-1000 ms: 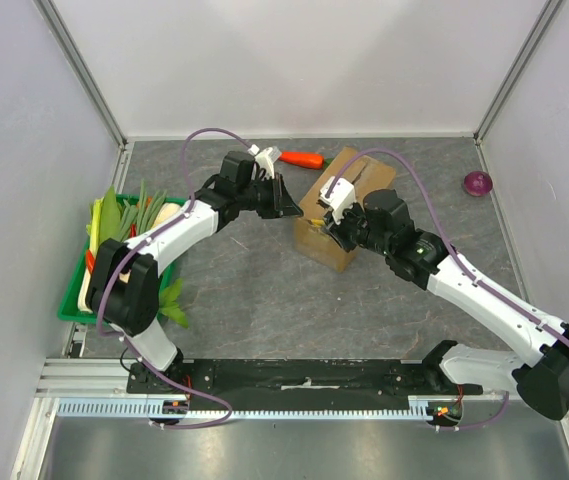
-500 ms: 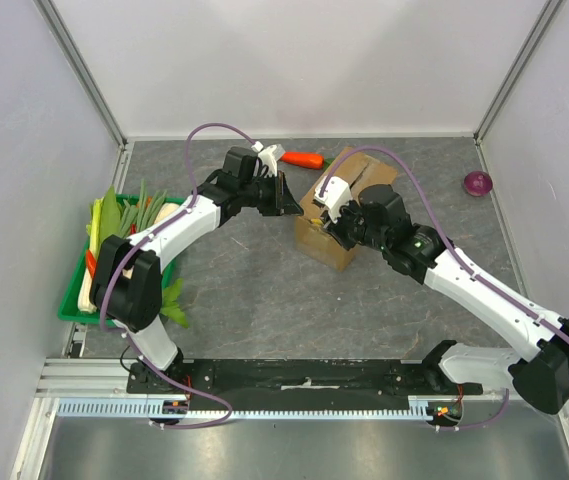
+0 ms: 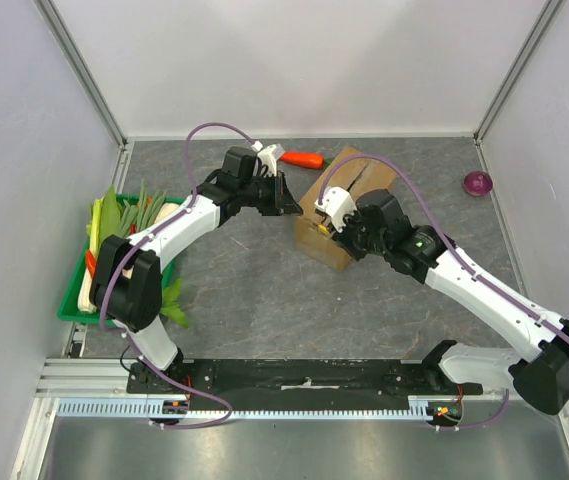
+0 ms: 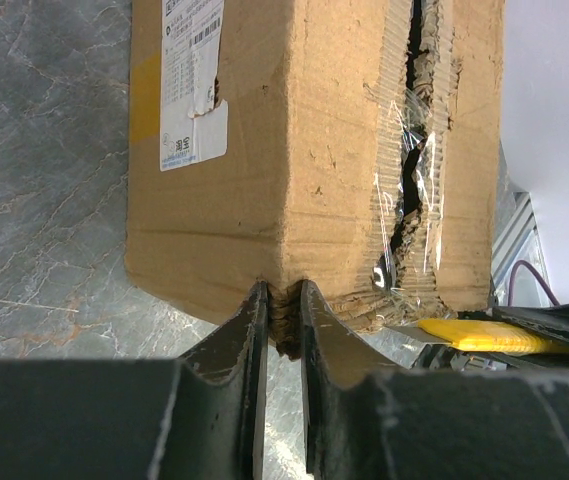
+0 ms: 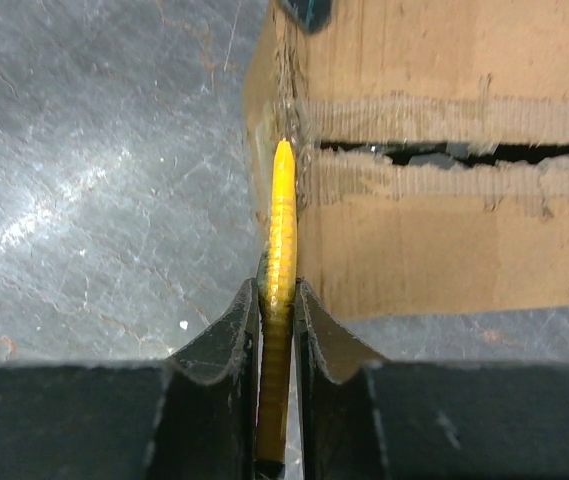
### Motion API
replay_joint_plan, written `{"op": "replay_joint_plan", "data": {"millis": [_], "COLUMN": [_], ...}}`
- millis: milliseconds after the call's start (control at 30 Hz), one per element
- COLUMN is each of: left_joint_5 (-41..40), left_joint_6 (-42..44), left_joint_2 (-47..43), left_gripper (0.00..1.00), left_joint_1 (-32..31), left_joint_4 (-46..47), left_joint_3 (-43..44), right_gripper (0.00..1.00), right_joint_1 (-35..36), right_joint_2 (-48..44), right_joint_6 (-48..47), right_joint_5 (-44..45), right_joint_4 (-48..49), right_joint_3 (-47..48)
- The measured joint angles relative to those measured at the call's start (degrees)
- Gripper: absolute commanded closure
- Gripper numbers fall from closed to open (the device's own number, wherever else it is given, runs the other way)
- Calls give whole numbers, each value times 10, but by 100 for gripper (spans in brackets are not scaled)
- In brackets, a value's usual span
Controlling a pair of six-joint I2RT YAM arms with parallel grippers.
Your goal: Unpack the express box
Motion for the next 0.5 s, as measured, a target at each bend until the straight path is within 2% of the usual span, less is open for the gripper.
{"op": "replay_joint_plan", "data": {"millis": [300, 333, 367, 400, 467, 500], "left_joint_5": [0, 0, 0, 0, 1, 0], "left_joint_6": [0, 0, 0, 0, 7, 7], "left_joint_2": [1, 1, 1, 1, 1, 1], "left_gripper": [98, 78, 65, 44, 31, 19], "left_joint_1": [4, 4, 4, 4, 5, 6], "left_joint_4": [2, 1, 0, -1, -5, -7], "left_joint_3": [0, 0, 2, 3, 7, 9], "right_gripper": [100, 100, 100, 100, 100, 100], "right_joint_1": [0, 0, 0, 0, -1, -1], "right_joint_2": [-8, -9, -11, -13, -19, -23], "right_joint_6": [2, 4, 6, 7, 15, 19], "right_joint_5": [12, 13, 15, 16, 16, 16], "right_joint_4": [-64, -69, -73, -73, -79, -80], "right_joint_3": [12, 18, 24, 29, 45, 52]}}
